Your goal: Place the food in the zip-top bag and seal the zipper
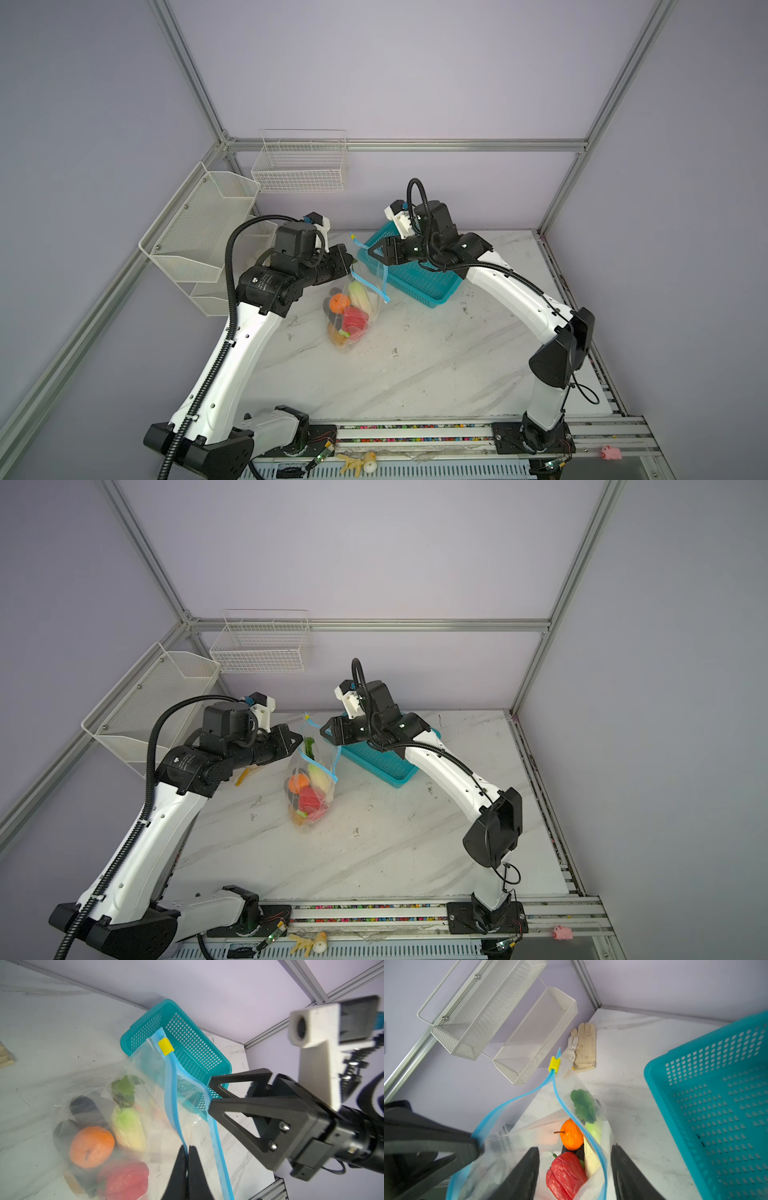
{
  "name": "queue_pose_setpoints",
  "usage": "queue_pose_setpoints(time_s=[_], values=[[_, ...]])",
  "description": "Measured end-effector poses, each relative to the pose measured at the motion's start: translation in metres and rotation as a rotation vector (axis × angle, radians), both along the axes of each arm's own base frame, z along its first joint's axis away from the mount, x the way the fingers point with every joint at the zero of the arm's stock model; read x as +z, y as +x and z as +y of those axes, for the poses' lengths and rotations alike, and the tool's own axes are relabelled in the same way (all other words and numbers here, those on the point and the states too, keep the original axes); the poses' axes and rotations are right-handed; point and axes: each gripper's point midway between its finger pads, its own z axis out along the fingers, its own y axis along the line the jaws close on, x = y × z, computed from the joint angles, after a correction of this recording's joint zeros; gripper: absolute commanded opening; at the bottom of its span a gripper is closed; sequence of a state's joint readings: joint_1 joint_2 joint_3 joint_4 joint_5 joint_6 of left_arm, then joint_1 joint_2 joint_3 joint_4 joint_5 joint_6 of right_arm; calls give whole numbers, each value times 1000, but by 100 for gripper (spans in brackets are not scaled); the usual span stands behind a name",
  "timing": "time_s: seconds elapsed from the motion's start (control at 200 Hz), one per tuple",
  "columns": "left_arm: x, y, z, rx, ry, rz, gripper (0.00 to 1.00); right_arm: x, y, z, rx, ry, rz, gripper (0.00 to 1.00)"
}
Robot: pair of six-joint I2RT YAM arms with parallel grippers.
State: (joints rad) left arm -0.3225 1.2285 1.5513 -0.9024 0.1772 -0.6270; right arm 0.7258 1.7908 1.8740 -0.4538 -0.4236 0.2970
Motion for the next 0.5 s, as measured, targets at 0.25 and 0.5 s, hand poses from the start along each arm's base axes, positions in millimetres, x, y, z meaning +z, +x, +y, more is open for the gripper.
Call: queue_pose_setpoints(time_s=[0.25, 0.5], values=[[-7, 8, -3, -1, 3, 8, 0, 57, -76, -71, -38, 178, -284, 72], [-21, 27, -14, -24, -8, 30, 0, 36, -150, -63, 7, 268, -362, 71]])
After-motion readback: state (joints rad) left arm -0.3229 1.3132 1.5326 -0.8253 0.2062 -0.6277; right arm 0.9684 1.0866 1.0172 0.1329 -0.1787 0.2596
